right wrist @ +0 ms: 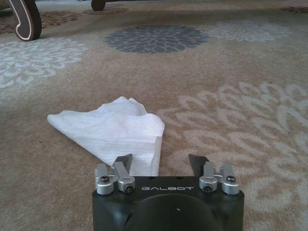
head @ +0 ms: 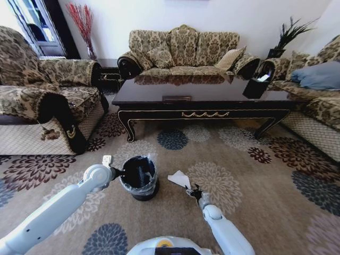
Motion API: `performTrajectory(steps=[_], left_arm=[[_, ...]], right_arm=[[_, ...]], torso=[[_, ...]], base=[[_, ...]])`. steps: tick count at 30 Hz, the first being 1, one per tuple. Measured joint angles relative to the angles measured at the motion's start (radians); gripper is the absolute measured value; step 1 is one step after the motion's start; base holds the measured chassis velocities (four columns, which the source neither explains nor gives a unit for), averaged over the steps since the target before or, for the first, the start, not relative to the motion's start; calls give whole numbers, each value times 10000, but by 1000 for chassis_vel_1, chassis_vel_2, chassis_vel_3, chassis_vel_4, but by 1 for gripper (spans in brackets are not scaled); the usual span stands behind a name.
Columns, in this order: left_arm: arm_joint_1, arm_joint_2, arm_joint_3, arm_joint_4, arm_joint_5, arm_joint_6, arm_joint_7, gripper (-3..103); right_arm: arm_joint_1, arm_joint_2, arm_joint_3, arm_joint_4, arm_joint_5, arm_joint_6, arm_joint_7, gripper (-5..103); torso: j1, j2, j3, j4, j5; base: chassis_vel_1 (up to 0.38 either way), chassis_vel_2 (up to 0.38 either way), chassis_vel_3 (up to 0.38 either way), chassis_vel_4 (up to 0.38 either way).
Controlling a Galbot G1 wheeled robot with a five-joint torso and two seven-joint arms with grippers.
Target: Move to the front of the table and pick up the trash from the floor, then place it into the trash bin.
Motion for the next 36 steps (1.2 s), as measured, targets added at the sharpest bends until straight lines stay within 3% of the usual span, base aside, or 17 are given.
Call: performTrajectory(steps=[2,8,11,13,17,29,36], left_arm=[[-2,-6,1,24,22,0,0,0],[-12,11,3,21,22,0,0,0],[-12,33,3,2,15,0,0,0],[-14,35,3,3,15,0,0,0],[-41,25,2,34,16,0,3,0],[8,-70,16,-10,77,0,-4,0],[87,-94,85,-96,237,1,-3,0]], right_arm=[[-55,17,-37,54,5,20,-5,56],[-91,89,-94,68,-2,49,-27,40],[-99,134,-146,6,-133,110,-47,22],[-106,136,-157,6,-160,122,-48,22],[-152,78,-169,122,-186,140,-48,3],[-426,-143,-80,700,-20,145,-29,0],[-1164,-602,282,2327,337,45,77,0]], torso=[[0,0,0,-1,0],[0,0,0,0,0],[0,0,0,0,1],[0,0,0,0,0],[0,0,0,1,1],[0,0,0,0,1],[0,0,-1,3,3]], base=[[0,0,0,0],[0,0,0,0],[0,0,0,0],[0,0,0,0],[0,0,0,0],[0,0,0,0],[0,0,0,0]])
